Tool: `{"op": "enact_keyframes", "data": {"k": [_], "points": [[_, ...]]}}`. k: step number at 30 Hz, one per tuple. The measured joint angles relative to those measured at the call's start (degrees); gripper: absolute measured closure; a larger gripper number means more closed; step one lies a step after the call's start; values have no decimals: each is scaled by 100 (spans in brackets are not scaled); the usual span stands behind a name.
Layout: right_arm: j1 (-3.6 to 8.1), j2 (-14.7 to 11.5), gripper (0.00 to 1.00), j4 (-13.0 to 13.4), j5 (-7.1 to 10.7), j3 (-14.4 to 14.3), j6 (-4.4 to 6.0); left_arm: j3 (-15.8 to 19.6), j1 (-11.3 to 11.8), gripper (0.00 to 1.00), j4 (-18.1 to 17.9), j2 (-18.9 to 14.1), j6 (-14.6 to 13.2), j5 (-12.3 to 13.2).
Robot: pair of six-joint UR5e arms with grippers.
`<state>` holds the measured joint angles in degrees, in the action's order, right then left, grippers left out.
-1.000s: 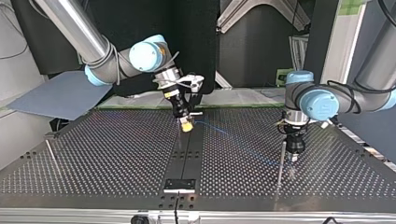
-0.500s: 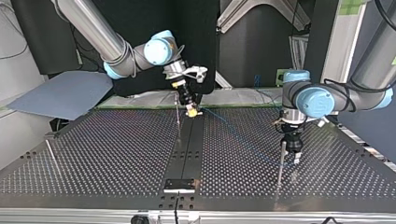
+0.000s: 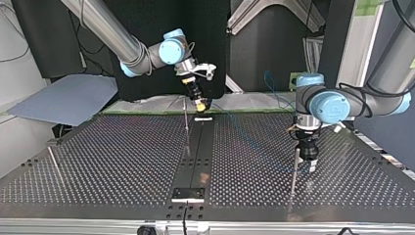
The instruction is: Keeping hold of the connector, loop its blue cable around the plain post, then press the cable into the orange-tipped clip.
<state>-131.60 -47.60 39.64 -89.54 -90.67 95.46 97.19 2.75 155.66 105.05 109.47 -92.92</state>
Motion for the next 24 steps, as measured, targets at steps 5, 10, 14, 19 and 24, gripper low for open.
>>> {"op": "enact_keyframes", "data": {"k": [5, 10, 14, 19, 24], "points": [[13, 237, 100, 138, -23, -47, -43, 0, -3, 0, -31, 5, 15, 27], [-3, 510, 100, 251, -38, -52, -73, 1, -4, 0, -41, 8, 26, 40], [-20, 768, 100, 387, -53, -53, -81, 1, -10, 0, -47, 8, 29, 42], [-21, 1052, 100, 535, -155, -53, -74, 0, -16, 0, -90, 15, 44, 46], [12, 1338, 100, 690, -201, -53, -49, 0, -27, 0, -110, 110, 52, 81]]}}
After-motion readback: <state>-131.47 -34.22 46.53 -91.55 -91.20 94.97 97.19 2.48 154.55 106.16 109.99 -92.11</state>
